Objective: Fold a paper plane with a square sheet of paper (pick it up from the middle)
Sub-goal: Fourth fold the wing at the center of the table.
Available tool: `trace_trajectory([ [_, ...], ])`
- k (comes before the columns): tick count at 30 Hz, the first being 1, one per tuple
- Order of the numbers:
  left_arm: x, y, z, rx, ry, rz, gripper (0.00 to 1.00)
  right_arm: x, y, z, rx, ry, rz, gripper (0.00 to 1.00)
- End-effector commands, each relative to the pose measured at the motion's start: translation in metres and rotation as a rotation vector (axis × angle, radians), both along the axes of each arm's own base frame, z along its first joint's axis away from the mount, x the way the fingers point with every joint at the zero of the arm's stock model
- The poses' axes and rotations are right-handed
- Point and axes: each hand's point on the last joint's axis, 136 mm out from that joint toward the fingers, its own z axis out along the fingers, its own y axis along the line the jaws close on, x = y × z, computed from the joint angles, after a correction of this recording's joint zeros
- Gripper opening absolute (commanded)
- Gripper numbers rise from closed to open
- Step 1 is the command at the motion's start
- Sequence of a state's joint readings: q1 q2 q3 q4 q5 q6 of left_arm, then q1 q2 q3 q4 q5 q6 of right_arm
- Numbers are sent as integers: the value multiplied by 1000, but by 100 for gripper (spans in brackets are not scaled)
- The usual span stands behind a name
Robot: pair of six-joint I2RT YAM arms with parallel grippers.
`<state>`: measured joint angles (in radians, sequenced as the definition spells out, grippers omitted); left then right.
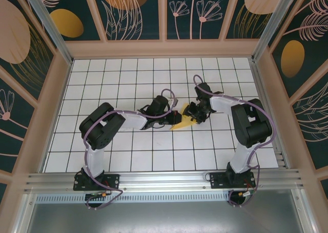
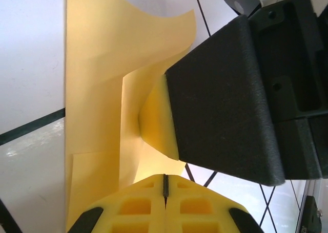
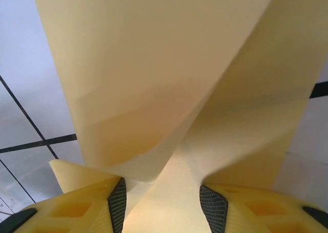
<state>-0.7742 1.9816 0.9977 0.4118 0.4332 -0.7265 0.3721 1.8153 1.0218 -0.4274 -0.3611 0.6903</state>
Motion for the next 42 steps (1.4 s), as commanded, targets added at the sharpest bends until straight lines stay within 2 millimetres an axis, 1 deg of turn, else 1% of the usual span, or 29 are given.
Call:
trace_trajectory([
  [1, 6, 3, -11, 49, -5, 10, 4, -36, -50, -67, -244, 162, -42, 50],
  [5, 8, 7, -17, 80, -5, 26, 3, -37, -51, -68, -250, 167, -46, 50],
  [14, 11, 9, -20, 98, -7, 38, 3, -43, -57, -75, -280, 198, -56, 50],
  [20, 11, 12, -25, 117, -3, 47, 2, -44, -58, -77, -286, 209, -53, 49],
  [28, 11, 15, -29, 140, 2, 55, 1, -45, -60, -81, -303, 226, -57, 51],
  [34, 10, 16, -31, 148, 6, 55, 0, -50, -61, -86, -309, 255, -55, 47],
  [42, 10, 16, -33, 154, 12, 50, 0, -50, -62, -88, -316, 259, -54, 47],
])
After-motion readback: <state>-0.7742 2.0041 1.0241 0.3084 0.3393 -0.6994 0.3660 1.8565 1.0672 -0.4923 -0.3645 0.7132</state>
